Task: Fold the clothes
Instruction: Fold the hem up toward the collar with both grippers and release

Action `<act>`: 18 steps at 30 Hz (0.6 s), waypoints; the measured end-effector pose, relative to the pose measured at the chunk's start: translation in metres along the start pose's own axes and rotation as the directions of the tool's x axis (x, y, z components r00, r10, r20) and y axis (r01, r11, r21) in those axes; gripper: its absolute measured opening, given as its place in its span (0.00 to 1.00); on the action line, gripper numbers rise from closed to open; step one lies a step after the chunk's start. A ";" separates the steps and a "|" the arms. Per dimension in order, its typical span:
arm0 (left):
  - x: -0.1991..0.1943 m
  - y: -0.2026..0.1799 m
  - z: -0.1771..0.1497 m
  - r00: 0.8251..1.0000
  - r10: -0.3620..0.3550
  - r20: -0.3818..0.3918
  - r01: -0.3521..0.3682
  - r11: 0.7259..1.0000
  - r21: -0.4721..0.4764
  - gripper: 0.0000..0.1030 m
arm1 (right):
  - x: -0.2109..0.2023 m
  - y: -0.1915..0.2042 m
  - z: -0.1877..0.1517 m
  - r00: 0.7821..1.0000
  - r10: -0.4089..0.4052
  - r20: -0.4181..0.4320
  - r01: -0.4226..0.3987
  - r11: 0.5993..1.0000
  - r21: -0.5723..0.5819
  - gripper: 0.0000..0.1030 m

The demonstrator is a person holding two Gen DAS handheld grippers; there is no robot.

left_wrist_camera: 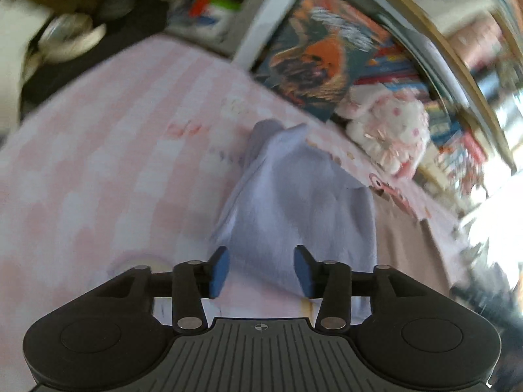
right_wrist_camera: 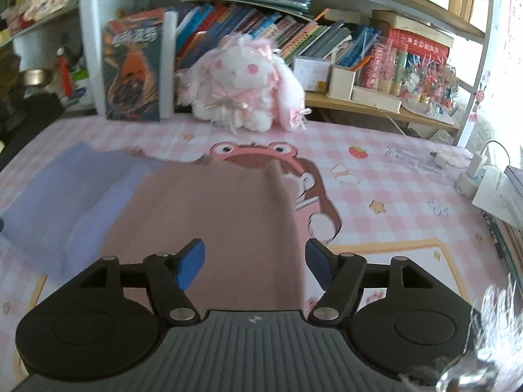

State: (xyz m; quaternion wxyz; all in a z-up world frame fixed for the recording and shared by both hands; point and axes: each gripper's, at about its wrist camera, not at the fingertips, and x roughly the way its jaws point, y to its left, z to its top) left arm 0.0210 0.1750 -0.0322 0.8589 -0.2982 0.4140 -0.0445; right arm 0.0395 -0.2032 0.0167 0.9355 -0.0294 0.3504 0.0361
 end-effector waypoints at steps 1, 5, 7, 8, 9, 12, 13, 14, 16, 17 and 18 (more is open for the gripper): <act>0.000 0.005 -0.002 1.000 -0.013 -0.018 0.012 0.999 -0.042 0.43 | -0.004 0.005 -0.004 1.000 0.004 -0.004 -0.004 1.000 -0.001 0.65; 0.009 0.024 -0.003 0.997 -0.056 -0.058 0.044 0.980 -0.192 0.43 | -0.015 0.026 -0.022 0.999 0.021 -0.033 -0.021 1.000 0.000 0.68; 0.016 0.031 -0.004 0.995 -0.075 -0.061 0.055 0.959 -0.277 0.43 | -0.017 0.033 -0.029 0.998 0.022 -0.052 -0.022 1.000 0.013 0.69; 0.020 0.035 -0.004 0.994 -0.091 -0.057 0.068 0.942 -0.328 0.43 | -0.018 0.036 -0.032 0.998 0.024 -0.061 -0.022 1.000 0.022 0.69; 0.023 0.039 -0.005 0.993 -0.107 -0.052 0.080 0.922 -0.379 0.43 | -0.018 0.038 -0.035 0.997 0.025 -0.070 -0.023 0.999 0.030 0.69; 0.036 0.048 -0.008 0.989 -0.145 -0.032 0.106 0.844 -0.526 0.41 | -0.021 0.046 -0.041 0.996 0.021 -0.082 -0.019 0.999 0.031 0.69; 0.041 0.051 -0.009 0.988 -0.154 -0.025 0.112 0.812 -0.573 0.41 | -0.023 0.048 -0.042 0.996 0.019 -0.083 -0.016 0.999 0.029 0.69; 0.044 0.052 -0.010 0.988 -0.156 -0.016 0.115 0.790 -0.602 0.41 | -0.024 0.049 -0.042 0.997 0.013 -0.082 -0.011 1.000 0.029 0.69; 0.048 0.052 -0.010 0.989 -0.151 0.002 0.116 0.756 -0.644 0.40 | -0.026 0.050 -0.043 0.997 0.002 -0.081 0.000 1.000 0.031 0.69; 0.050 0.051 -0.009 0.989 -0.145 0.009 0.116 0.748 -0.654 0.38 | -0.027 0.049 -0.044 0.997 -0.002 -0.081 0.005 0.999 0.034 0.69; 0.053 0.050 -0.008 0.990 -0.139 0.015 0.114 0.744 -0.658 0.38 | -0.027 0.048 -0.044 0.997 -0.007 -0.081 0.010 0.999 0.038 0.69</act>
